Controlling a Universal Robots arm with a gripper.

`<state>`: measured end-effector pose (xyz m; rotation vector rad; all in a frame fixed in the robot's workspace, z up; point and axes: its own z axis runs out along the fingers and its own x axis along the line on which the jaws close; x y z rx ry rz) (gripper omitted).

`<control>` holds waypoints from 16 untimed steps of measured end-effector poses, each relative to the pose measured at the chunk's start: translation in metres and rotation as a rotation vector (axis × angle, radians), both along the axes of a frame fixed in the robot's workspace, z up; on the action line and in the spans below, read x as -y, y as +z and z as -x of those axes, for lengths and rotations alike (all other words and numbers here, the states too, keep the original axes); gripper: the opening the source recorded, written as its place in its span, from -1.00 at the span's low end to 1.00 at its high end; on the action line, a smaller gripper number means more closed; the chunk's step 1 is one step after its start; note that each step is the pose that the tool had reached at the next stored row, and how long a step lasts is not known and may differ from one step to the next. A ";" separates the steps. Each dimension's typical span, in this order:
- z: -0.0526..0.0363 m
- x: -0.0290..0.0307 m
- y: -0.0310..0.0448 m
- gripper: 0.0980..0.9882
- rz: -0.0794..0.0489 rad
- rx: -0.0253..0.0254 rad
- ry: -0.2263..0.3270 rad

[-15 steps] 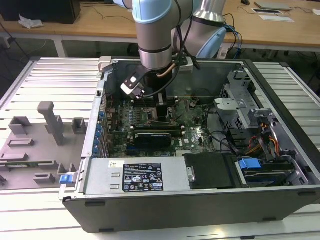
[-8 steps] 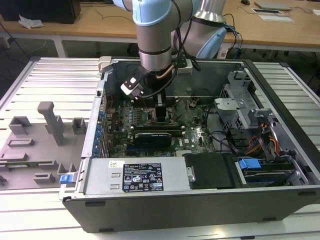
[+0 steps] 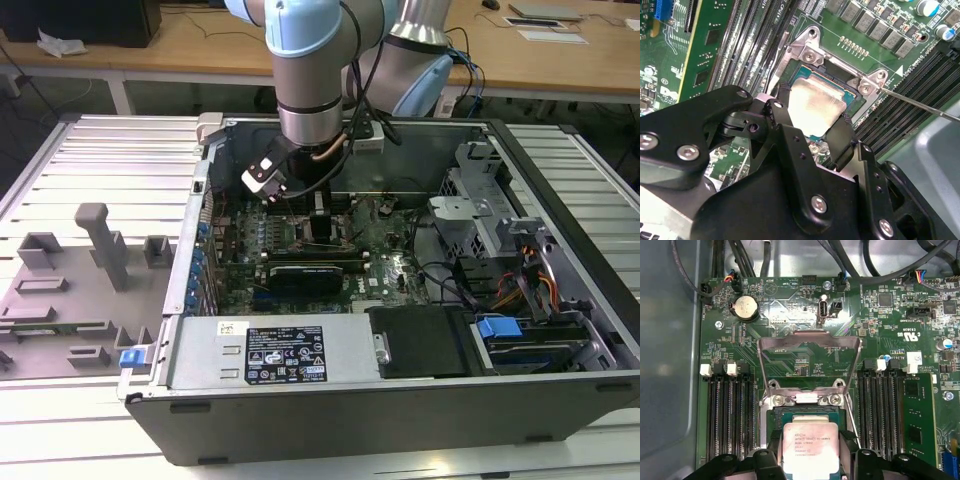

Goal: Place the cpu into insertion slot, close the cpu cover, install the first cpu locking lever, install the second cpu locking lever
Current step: 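Place the cpu into insertion slot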

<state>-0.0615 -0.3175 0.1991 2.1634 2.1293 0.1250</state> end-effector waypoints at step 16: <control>0.0000 0.0000 0.0087 0.16 0.005 0.0001 0.000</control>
